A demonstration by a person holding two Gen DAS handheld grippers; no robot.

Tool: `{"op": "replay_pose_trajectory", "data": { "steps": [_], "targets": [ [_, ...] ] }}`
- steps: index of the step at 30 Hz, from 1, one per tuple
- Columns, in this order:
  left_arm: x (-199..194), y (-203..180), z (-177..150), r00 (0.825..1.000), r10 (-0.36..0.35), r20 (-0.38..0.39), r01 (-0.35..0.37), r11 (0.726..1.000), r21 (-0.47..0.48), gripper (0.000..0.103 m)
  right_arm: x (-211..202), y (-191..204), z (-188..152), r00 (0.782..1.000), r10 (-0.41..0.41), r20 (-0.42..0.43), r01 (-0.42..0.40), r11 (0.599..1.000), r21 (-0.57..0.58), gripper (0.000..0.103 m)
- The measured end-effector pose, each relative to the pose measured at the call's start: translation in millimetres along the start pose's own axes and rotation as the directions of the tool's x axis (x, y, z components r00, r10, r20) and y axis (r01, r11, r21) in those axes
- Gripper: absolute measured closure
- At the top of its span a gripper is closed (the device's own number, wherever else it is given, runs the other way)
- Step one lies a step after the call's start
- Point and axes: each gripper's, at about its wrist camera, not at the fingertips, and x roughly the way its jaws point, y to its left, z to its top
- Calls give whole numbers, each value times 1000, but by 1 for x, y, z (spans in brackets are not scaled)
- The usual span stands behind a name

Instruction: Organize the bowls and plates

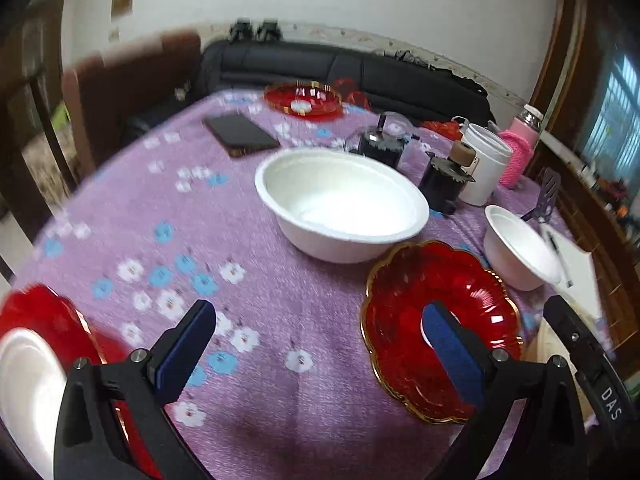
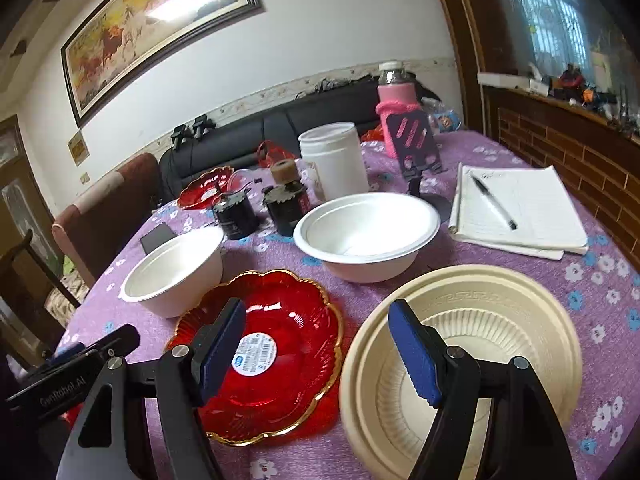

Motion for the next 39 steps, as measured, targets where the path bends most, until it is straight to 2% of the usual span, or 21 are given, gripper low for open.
{"op": "replay_pose_trajectory", "data": {
  "steps": [2,4,7,9,10,12,15,18,19,20,22,23,26,32,36,39],
  "targets": [
    [0,4,1,1000,-3,4,3,1000,-10,0,0,3,7,1000,5,-17,-6,1000,-7,42],
    [-3,6,2,1000,-18,14,18,1000,-20,1,4,11,14,999,4,-44,-6,999,-38,43],
    [-4,11,4,999,-48,11,49,998,-42,3,22,28,23,991,-14,-131,-2,992,-123,45],
    [-2,12,4,998,-58,-1,58,997,-47,18,35,37,26,983,-76,-165,44,981,-191,45],
    [0,13,5,998,-64,-11,63,997,-50,22,42,40,27,977,-124,-172,83,970,-229,45],
    [6,16,5,996,-79,-44,76,995,-64,44,53,41,28,965,-181,-192,126,955,-267,45],
    [13,23,5,992,-97,-80,88,990,-106,46,72,40,30,948,-209,-242,133,945,-299,45],
    [11,30,6,994,-85,-68,75,987,-141,46,88,40,31,935,-218,-281,126,941,-314,45],
    [11,32,6,995,-83,-61,73,986,-151,46,95,40,31,929,-205,-309,105,944,-312,45],
    [11,33,6,995,-79,-61,69,986,-153,46,100,40,30,926,-188,-328,83,948,-308,51],
    [14,34,5,995,-74,-73,62,986,-155,45,107,42,26,914,-177,-364,56,946,-320,70],
    [16,34,5,994,-74,-81,60,986,-157,45,108,45,24,914,-173,-366,44,942,-334,76],
    [20,36,4,993,-66,-102,48,985,-164,45,100,50,17,911,-154,-381,13,938,-347,85],
    [28,34,1,989,-55,-140,34,988,-151,45,66,58,-10,898,-61,-436,-74,955,-286,86],
    [31,28,-2,987,-44,-155,24,992,-124,44,43,55,-30,923,15,-385,-98,976,-197,86],
    [35,26,-3,985,-40,-167,20,993,-117,43,39,42,-41,936,103,-335,-132,989,-64,83]
  ]
}}
